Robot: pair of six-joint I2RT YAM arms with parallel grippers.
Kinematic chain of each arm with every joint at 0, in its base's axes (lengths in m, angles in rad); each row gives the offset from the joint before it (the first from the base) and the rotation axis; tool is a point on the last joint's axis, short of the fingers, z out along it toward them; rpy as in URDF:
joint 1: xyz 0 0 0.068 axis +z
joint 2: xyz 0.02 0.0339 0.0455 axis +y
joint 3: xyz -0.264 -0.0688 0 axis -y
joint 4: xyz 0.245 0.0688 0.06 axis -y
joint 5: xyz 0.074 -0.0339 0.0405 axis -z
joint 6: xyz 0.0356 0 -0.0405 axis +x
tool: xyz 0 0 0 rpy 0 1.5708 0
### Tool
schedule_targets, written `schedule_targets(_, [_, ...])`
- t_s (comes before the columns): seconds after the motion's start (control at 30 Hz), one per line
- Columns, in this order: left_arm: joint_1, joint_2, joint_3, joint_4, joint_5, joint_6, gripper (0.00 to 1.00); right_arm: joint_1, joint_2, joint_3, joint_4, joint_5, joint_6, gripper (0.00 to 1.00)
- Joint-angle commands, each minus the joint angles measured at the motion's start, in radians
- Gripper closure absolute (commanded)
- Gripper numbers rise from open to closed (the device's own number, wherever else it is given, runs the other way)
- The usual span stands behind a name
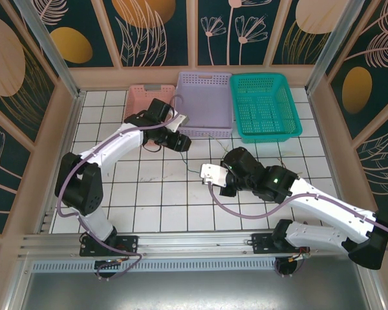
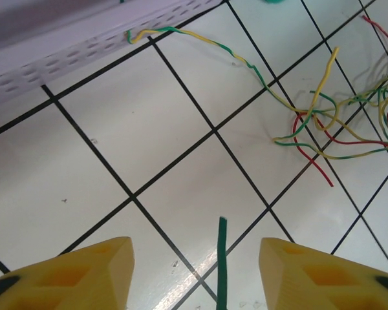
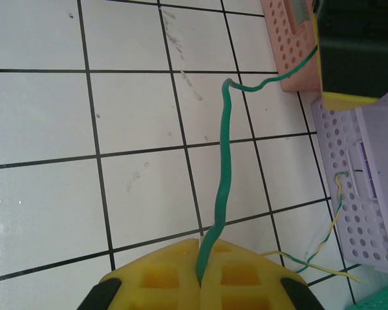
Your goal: Untangle the cables
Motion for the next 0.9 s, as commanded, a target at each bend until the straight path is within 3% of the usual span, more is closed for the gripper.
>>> schedule_targets(0.0, [-0.006,0.021,0.020,0.033,0.014,0.003,0.56,0.013,0.004,0.030,-0.009,-0.012,-0.015,1.00])
schedule_targets(0.17, [-0.006,0.033,0.049,0.032,-0.050,-0.021,0.91,0.019,-0.001,0.033,-0.011,-0.013,-0.008,1.00])
schedule_targets(0.23, [-0.006,0.024,0.056,0.060,-0.113,-0.073,1.00,0.021,-0.002,0.028,-0.011,-0.017,0.001,1.00])
schedule_targets(0.37, [0.008,-0.010,0.045,0.201,-0.218,-0.283,1.00,0.053,-0.013,0.009,-0.007,-0.012,0.037,1.00])
schedule_targets(0.63, [0.173,-0.143,-0.098,0.549,-0.201,-0.892,1.00,0.147,-0.027,-0.059,0.020,0.010,0.134,1.00])
schedule_targets(0.87, [0.234,-0.145,-0.048,0.528,-0.182,-1.033,1.00,0.168,-0.065,-0.132,0.087,0.019,0.208,1.00])
